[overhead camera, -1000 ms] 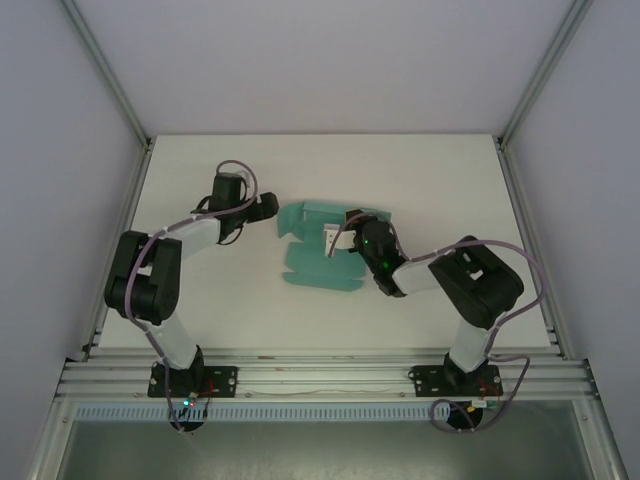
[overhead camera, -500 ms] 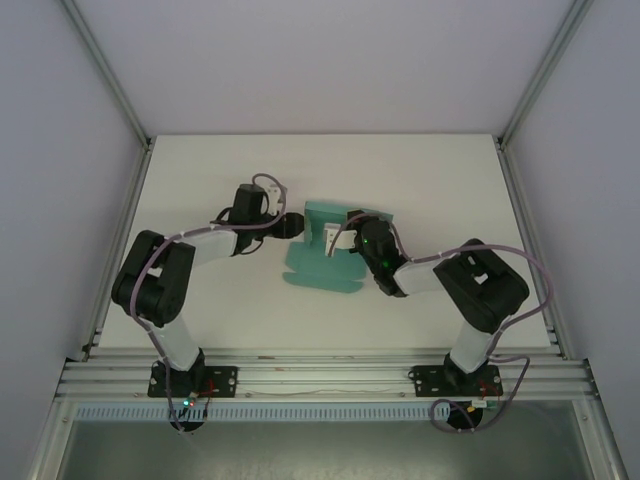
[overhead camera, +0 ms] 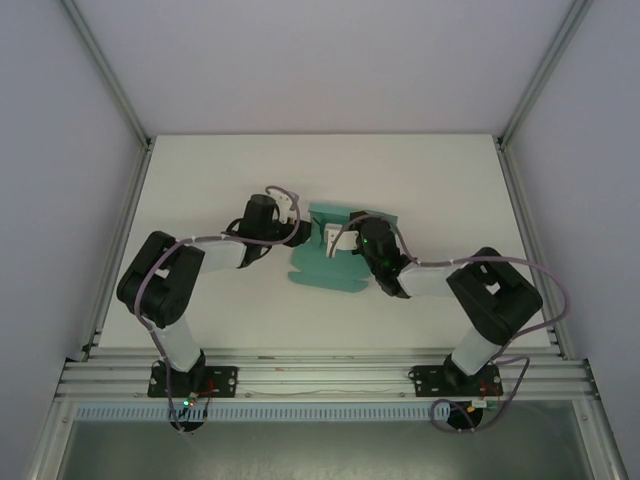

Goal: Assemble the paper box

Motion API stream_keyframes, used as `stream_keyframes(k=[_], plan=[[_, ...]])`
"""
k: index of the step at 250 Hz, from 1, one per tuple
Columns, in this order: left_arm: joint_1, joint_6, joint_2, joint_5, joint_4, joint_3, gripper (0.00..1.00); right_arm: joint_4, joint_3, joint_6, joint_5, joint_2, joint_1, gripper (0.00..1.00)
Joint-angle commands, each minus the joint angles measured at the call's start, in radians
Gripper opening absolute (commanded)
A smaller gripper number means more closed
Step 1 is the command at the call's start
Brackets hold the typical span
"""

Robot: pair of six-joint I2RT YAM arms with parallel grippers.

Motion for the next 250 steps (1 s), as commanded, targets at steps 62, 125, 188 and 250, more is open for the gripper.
stream_keyframes(k=[62, 125, 188, 250], plan=[[-0.013, 0.055, -0.019, 0.041, 0.115, -0.110, 0.61, -0.042, 0.005, -0.022, 0.023, -0.004, 0.021, 0.00], [-0.006, 0.087, -0.077, -0.008, 0.113, -0.150, 0.66, -0.049, 0.006, -0.098, 0.022, -0.007, 0.048, 0.00], [-0.005, 0.112, -0.053, -0.048, 0.132, -0.101, 0.67, -0.065, 0.020, -0.102, 0.012, -0.002, 0.064, 0.00], [-0.006, 0.102, -0.017, -0.006, 0.215, -0.063, 0.66, -0.130, 0.009, -0.101, 0.018, 0.037, 0.064, 0.00]])
